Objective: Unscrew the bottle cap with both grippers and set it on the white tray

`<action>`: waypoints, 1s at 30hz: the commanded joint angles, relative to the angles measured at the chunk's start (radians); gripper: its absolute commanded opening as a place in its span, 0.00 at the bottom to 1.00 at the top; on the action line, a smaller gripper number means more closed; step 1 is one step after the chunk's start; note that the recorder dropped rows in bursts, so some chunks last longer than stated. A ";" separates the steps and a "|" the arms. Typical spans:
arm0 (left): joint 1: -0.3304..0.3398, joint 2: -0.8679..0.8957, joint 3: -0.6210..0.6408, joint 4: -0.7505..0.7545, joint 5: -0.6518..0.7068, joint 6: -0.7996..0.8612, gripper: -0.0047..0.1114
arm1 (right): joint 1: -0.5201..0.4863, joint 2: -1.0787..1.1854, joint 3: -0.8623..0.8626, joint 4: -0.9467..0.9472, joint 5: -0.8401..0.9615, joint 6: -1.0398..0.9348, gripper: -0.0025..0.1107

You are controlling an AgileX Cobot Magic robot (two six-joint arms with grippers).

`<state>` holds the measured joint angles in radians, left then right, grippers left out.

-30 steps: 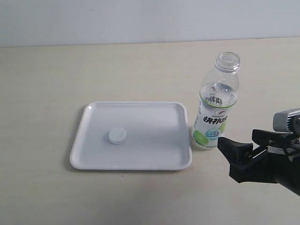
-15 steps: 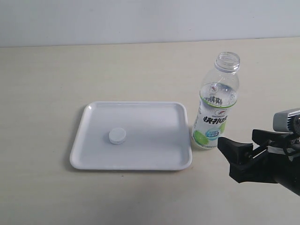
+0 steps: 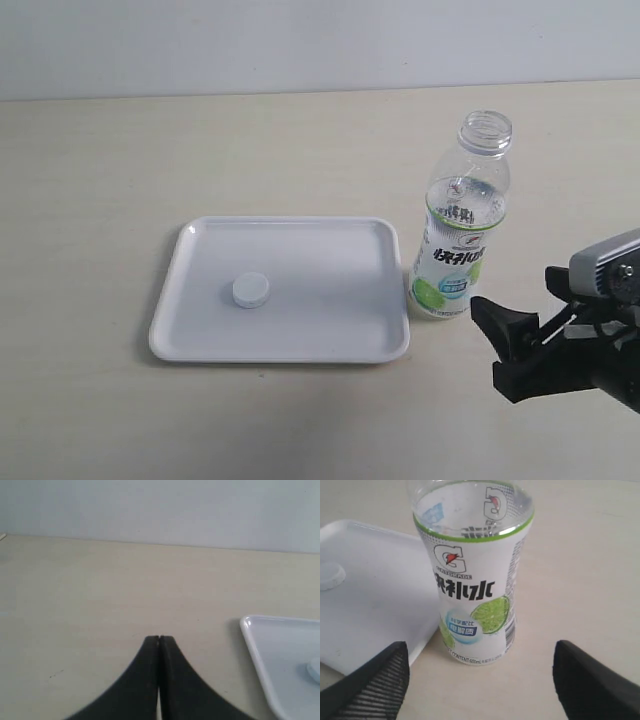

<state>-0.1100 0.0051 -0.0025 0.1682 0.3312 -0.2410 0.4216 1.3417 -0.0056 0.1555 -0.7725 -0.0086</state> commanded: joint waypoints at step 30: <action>-0.005 -0.005 0.003 0.003 -0.004 0.002 0.04 | -0.567 -1.251 0.006 0.559 0.548 -0.702 0.68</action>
<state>-0.1100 0.0051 -0.0025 0.1682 0.3312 -0.2410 -0.1319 0.1222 -0.0018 0.7164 -0.2631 -0.6963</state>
